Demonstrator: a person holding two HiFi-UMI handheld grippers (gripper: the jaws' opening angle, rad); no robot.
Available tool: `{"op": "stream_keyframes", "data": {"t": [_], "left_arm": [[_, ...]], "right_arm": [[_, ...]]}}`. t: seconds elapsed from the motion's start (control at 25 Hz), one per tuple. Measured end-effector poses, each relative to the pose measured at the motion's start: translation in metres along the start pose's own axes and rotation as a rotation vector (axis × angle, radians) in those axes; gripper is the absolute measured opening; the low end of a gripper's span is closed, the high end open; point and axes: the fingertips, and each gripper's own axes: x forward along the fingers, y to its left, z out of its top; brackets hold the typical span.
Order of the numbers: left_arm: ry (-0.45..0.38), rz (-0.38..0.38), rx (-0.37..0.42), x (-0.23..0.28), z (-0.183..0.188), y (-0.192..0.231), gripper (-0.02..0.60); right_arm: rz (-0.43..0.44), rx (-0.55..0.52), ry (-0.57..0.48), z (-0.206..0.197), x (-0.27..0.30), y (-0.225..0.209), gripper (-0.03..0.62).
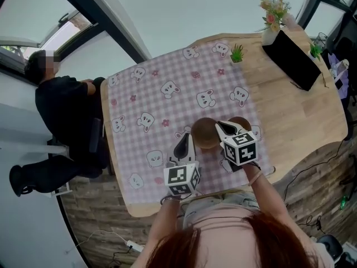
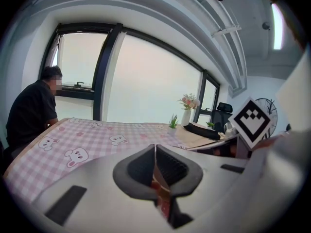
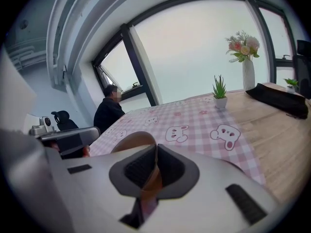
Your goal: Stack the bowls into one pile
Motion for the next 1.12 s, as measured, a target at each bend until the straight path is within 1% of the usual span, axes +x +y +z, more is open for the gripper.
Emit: {"op": "stream_keyframes", "data": {"t": [0.28,0.48,0.64,0.88,1.12], "left_arm": [[0.003,0.024,-0.012,0.000,-0.003,0.004,0.015],[-0.007,0.036,-0.023,0.000,-0.009,0.005,0.015],[0.015,0.047,-0.033,0.005,-0.012,0.005,0.015],[0.022,0.058,-0.056,0.004,-0.019,0.006,0.015],[0.027,0.059,-0.062,-0.001,-0.021,0.007,0.015]], "right_arm": [[0.016,-0.011,0.047,-0.008,0.011,0.003,0.012],[0.024,-0.043,0.072,-0.013,0.018,0.005,0.012],[0.027,-0.047,0.098,-0.017,0.023,0.000,0.012],[0.009,-0.089,0.120,-0.022,0.026,-0.005,0.012],[-0.006,-0.121,0.133,-0.023,0.026,-0.004,0.015]]}}
